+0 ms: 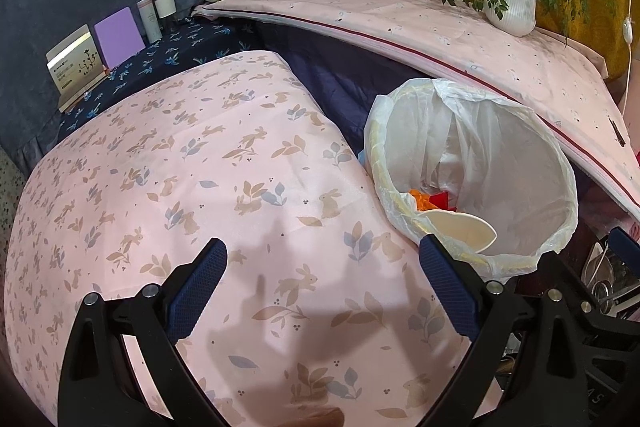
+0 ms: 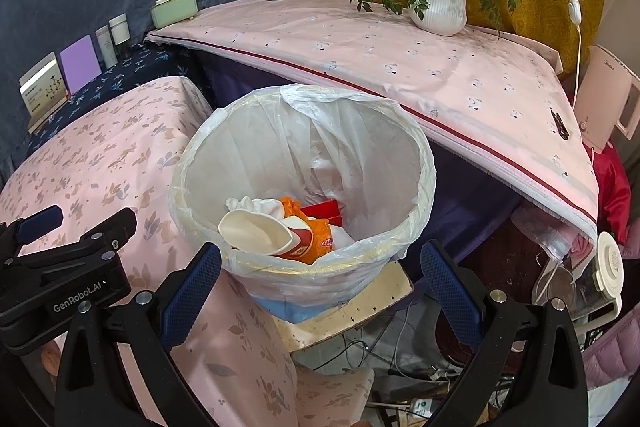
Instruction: Collect trash
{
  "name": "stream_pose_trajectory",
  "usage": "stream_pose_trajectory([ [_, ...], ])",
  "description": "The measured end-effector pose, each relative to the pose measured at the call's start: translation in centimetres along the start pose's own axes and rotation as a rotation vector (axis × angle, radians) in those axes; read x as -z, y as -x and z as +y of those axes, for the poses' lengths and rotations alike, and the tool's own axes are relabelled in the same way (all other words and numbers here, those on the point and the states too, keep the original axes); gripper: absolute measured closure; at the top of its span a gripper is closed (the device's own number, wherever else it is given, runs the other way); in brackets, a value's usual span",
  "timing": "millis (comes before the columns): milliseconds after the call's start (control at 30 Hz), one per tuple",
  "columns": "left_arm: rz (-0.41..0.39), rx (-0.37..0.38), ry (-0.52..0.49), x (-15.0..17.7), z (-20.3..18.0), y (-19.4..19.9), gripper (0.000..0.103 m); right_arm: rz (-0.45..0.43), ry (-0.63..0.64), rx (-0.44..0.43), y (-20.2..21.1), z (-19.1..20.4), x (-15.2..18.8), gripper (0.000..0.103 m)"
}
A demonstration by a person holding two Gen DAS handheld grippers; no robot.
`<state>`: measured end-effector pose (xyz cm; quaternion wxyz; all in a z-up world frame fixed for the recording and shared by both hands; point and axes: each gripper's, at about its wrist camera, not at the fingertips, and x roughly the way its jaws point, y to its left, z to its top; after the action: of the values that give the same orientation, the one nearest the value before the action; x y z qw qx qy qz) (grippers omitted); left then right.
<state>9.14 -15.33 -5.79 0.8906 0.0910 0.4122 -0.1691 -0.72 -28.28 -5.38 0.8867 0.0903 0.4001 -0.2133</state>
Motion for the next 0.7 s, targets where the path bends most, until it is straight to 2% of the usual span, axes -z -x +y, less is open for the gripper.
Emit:
stream_pose_trajectory([
  [700, -0.005, -0.018, -0.011, 0.5, 0.03, -0.01, 0.011, 0.005, 0.0, 0.008, 0.01, -0.02, 0.33, 0.007],
])
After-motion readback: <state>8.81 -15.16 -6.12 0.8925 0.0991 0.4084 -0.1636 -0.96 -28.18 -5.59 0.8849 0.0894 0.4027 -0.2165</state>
